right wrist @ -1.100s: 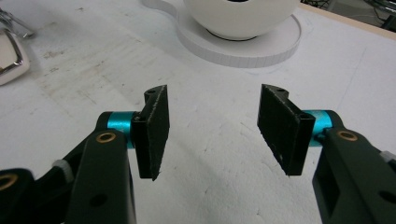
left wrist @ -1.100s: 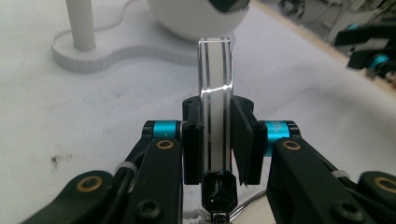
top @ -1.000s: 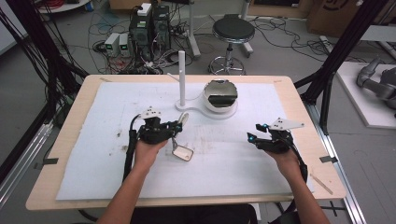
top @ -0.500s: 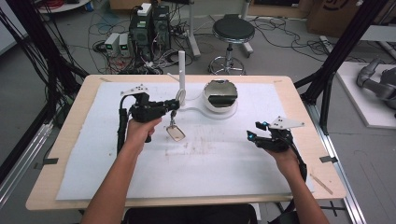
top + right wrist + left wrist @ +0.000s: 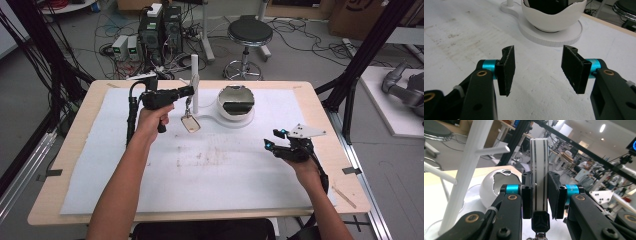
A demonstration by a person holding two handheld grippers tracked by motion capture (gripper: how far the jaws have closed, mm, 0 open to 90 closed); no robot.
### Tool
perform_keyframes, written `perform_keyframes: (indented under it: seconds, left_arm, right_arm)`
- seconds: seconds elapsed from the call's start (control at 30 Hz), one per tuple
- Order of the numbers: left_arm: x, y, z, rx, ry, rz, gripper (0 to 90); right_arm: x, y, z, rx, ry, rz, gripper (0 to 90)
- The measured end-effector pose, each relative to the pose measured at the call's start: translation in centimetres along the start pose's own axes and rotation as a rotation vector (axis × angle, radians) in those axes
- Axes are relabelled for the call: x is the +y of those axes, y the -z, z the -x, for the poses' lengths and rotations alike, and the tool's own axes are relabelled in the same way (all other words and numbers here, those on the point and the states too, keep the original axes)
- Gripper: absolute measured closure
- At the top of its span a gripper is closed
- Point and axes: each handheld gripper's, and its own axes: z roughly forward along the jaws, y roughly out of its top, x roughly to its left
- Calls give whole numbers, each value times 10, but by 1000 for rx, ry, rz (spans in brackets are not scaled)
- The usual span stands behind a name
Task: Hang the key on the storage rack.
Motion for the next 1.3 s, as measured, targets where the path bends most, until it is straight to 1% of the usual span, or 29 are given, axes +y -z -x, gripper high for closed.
perform_keyframes:
  seconds: [0.07, 0.13, 0.2, 0.43, 0.5, 0.6, 0.67, 0.77, 0.83, 0.9, 0.93, 1.03, 1.1, 1.13, 1.17, 1.23, 1.3]
  left_arm:
    - [3, -2, -4, -2, 5, 5, 750]
    - [6, -4, -7, -7, 17, 21, 750]
    - [6, -5, -10, -7, 27, 22, 750]
    - [3, -7, -21, 17, 49, 11, 750]
    - [2, -8, -24, 19, 64, 15, 749]
    - [0, -10, -28, 44, 64, 1, 749]
    - [-1, -10, -29, 46, 62, -1, 749]
    - [-1, -11, -29, 76, 55, 8, 749]
    - [-2, -12, -30, 102, 48, 0, 747]
    - [-3, -14, -29, 113, 48, -1, 745]
    - [-3, -15, -29, 128, 39, -2, 743]
    - [-4, -16, -29, 201, 22, -16, 716]
    - [-5, -16, -28, 234, 5, -26, 685]
    - [-6, -14, -27, 233, -2, -20, 675]
    - [-7, -12, -27, 241, -8, -9, 673]
    - [-9, -7, -27, 252, -21, -7, 662]
    - [-11, 0, -27, 262, -25, -3, 657]
  right_arm:
    - [0, 0, -1, -1, 3, 0, 459]
    - [0, 0, -1, 5, 7, 3, 460]
    - [0, 1, -1, 2, 5, 4, 461]
    - [0, 2, -1, 6, 8, 6, 462]
    - [0, 2, -1, 6, 9, 5, 463]
    - [0, 2, -1, 9, 7, 4, 464]
    - [0, 2, -1, 10, 8, 5, 464]
    - [-1, 1, -1, 13, 6, 0, 463]
    - [0, 2, -1, 14, 7, 1, 464]
    - [0, 2, -1, 14, 8, 2, 464]
    - [0, 2, -1, 14, 9, 2, 464]
    - [-1, 2, -1, 13, 9, 1, 464]
    - [-1, 2, -2, 16, 11, 1, 464]
    - [-1, 3, -2, 16, 13, 2, 463]
    - [-1, 3, -1, 14, 12, 3, 464]
    - [-1, 3, -1, 13, 8, 4, 464]
    - [0, 4, -1, 9, 12, 3, 464]
